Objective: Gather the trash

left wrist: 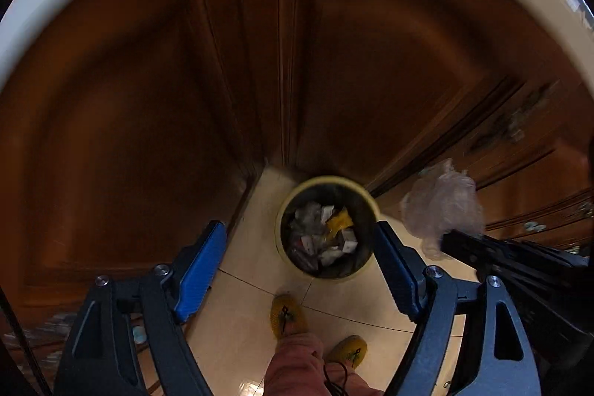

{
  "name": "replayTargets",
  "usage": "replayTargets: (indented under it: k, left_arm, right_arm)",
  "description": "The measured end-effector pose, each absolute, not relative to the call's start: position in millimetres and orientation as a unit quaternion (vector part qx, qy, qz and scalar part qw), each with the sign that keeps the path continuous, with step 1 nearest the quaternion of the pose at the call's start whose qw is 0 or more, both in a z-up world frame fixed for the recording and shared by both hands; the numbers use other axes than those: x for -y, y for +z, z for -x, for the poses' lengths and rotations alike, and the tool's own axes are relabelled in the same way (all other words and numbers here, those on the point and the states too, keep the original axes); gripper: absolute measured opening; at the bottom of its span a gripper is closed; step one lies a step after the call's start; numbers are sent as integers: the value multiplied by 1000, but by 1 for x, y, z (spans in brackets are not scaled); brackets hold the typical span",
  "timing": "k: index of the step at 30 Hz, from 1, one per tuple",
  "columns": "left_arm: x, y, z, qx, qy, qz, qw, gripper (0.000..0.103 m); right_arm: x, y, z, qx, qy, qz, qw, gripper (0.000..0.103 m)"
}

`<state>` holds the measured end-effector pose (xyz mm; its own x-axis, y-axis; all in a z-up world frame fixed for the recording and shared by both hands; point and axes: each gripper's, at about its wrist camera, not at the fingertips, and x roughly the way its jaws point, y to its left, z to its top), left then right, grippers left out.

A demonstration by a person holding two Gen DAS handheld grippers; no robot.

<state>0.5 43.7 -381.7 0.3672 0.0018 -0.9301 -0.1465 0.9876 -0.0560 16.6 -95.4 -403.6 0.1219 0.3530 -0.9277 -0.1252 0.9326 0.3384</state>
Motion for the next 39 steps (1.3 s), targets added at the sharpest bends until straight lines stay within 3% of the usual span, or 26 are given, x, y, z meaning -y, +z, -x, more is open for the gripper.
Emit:
replayTargets:
  k: [4, 11, 14, 16, 19, 24, 29, 32, 39]
  left_arm:
    - [-46, -435, 1, -567, 56, 54, 820, 79]
    - [-57, -497, -1, -580, 62, 59, 810, 79]
    - [-62, -509, -2, -581, 62, 65, 809, 79]
    - [-63, -512, -2, -579, 61, 67, 810, 79]
    - [-60, -511, 0, -577, 56, 66, 812, 79]
    - [-51, -494, 4, -576, 45, 58, 814, 79]
    - [-43, -448, 12, -583, 31, 72, 809, 80]
    - [-39, -405, 19, -583, 29, 83, 807, 87]
    - [-26, -273, 35, -560, 2, 87, 824, 92]
  right_arm:
    - [87, -477, -23, -668, 148, -92, 723, 10]
    - [71, -555, -35, -670, 149, -98, 720, 13]
    - [67, -569, -40, -670, 135, -84, 725, 35]
    - [66, -570, -38, -661, 132, -76, 735, 56]
    - [70, -566, -32, -656, 134, -78, 738, 58]
    - [80, -541, -22, -663, 145, -76, 730, 58]
    - [95, -481, -5, -663, 154, -71, 729, 58]
    - [108, -431, 5, -661, 152, -73, 731, 58]
    - [136, -295, 20, -630, 149, -60, 760, 59]
